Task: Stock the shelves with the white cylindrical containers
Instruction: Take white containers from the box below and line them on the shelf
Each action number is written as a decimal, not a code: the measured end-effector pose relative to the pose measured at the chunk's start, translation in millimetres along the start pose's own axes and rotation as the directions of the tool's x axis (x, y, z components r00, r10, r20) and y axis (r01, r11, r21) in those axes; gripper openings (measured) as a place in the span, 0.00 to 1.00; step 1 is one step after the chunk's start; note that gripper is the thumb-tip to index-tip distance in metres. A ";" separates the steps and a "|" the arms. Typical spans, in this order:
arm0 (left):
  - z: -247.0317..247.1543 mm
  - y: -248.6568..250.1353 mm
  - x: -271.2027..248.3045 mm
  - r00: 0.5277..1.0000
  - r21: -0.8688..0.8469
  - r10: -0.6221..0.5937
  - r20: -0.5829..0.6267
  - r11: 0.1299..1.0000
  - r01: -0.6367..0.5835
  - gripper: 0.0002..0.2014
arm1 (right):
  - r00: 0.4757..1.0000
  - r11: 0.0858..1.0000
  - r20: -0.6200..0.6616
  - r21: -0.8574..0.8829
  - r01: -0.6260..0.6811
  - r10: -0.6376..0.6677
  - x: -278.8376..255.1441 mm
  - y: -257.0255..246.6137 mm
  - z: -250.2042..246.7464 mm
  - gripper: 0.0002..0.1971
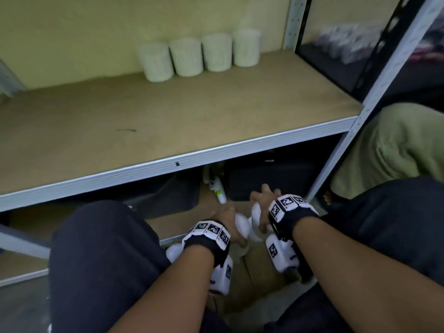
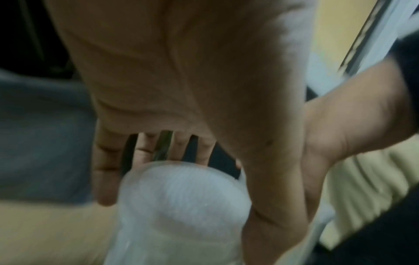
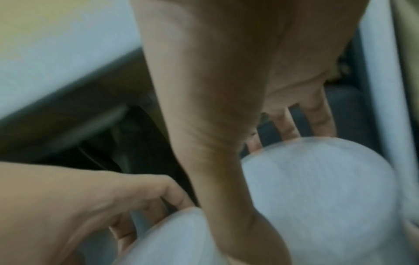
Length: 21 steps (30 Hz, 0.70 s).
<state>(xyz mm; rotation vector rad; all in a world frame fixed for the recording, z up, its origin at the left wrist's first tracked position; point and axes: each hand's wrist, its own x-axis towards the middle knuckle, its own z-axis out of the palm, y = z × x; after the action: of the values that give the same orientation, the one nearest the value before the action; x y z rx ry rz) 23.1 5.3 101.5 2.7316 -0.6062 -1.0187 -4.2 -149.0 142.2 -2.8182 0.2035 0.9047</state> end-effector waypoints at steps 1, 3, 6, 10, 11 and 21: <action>-12.7 2.5 -8.1 1.000 0.002 0.002 -0.016 1.000 -0.002 0.46 | 0.999 1.000 -0.030 -0.003 0.016 -0.016 -5.2 -1.7 -11.5 0.31; -36.7 6.3 -24.9 0.996 -0.002 0.025 -0.091 1.000 -0.025 0.43 | 0.997 0.998 -0.064 -0.040 0.044 -0.046 -14.3 -4.1 -33.8 0.32; -71.4 10.4 -54.6 0.979 -0.037 0.064 -0.194 0.997 -0.073 0.40 | 0.985 0.993 -0.142 -0.080 0.090 -0.100 -34.5 -6.9 -66.7 0.35; -112.1 11.5 -94.1 0.931 -0.043 0.118 -0.345 0.989 -0.141 0.41 | 0.957 0.982 -0.235 -0.117 0.146 -0.170 -69.4 -14.4 -103.6 0.38; -121.3 10.6 -103.0 0.916 -0.049 0.117 -0.383 0.988 -0.147 0.42 | 0.946 0.979 -0.262 -0.119 0.166 -0.192 -78.4 -17.2 -112.8 0.38; -192.4 -4.7 -174.5 0.749 -0.056 0.061 -0.659 0.990 -0.129 0.42 | 0.803 0.937 -0.491 -0.097 0.336 -0.338 -130.1 -63.3 -185.2 0.41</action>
<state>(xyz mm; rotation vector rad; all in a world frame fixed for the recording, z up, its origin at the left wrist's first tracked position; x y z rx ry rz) 31.4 86.2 348.2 2.6672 -0.5304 -0.0108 6.8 -115.6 374.7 -2.8965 -0.2378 0.0813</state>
